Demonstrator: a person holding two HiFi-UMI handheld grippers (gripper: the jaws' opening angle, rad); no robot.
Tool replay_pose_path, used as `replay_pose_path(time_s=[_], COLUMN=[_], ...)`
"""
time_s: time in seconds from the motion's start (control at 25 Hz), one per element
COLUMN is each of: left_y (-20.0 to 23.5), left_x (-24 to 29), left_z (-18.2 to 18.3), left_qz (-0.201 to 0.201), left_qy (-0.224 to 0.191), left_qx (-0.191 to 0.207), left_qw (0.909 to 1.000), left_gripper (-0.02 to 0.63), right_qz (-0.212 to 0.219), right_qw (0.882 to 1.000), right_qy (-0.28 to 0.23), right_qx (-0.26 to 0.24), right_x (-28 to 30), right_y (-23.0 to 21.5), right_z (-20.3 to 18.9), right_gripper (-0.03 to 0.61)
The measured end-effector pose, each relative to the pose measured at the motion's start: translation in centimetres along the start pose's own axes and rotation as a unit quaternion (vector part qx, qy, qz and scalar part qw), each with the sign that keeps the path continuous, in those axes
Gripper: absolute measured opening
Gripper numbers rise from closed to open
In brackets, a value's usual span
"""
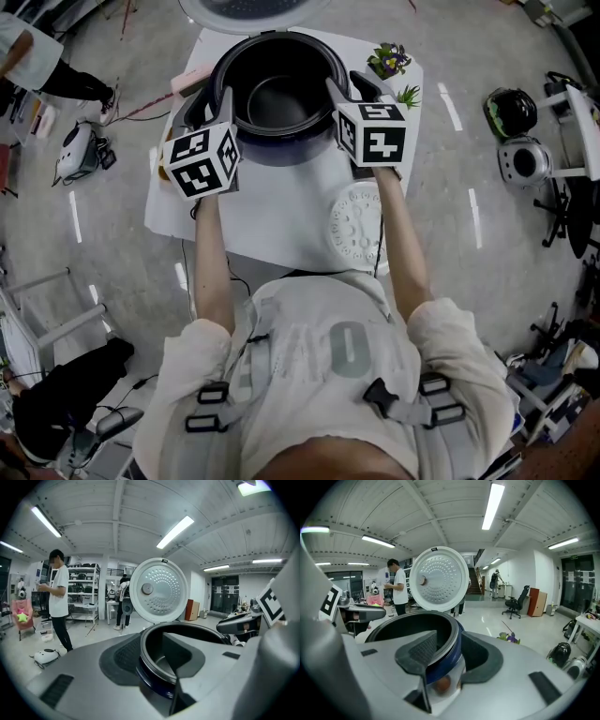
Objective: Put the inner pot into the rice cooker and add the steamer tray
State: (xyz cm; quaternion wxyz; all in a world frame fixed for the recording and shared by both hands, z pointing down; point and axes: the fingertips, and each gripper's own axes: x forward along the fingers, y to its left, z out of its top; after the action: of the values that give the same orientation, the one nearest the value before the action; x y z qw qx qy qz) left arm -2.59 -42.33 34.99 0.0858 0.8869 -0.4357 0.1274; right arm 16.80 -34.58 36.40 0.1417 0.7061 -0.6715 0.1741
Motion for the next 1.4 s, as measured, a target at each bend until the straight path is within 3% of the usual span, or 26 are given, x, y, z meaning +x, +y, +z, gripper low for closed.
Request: replay_pose_path(time_s=[0.12, 0.32, 0.6, 0.8, 1.0, 1.4], left_y=[-1.2, -5.4, -12.2, -18.3, -21.5, -26.3], left_x=[-2.6, -5.9, -9.2, -9.8, -10.3, -9.5], left_z=[0.5, -1.1, -7.1, -13.5, -19.0, -25.0], left_qz=[0.007, -0.030, -0.098, -0.156, -0.186, -0.230], left_qy=[-0.022, -0.020, 0.033, 0.103, 0.168, 0.246], left_qx=[0.013, 0.015, -0.008, -0.011, 0.004, 0.060], left_qw=[0.9997, 0.9992, 0.9946, 0.9824, 0.9681, 0.9397], left_gripper=[0.133, 0.144, 0.146, 0.146, 0.146, 0.144], right_qz=[-0.010, -0.030, -0.067, -0.096, -0.118, -0.144], right_qw=[1.000, 0.999, 0.997, 0.994, 0.986, 0.970], right_qy=[-0.008, -0.013, 0.022, 0.059, 0.108, 0.172], right_qx=[-0.010, -0.024, -0.025, 0.012, 0.045, 0.093], right_x=[-2.2, -6.6, -13.3, -17.1, -19.6, -21.9], right_y=[-0.3, -1.5, -3.1, -5.3, -6.1, -8.0], right_z=[-0.1, -1.9, -8.8, -15.6, -22.9, -31.8], right_gripper=[0.172, 0.170, 0.170, 0.170, 0.169, 0.168])
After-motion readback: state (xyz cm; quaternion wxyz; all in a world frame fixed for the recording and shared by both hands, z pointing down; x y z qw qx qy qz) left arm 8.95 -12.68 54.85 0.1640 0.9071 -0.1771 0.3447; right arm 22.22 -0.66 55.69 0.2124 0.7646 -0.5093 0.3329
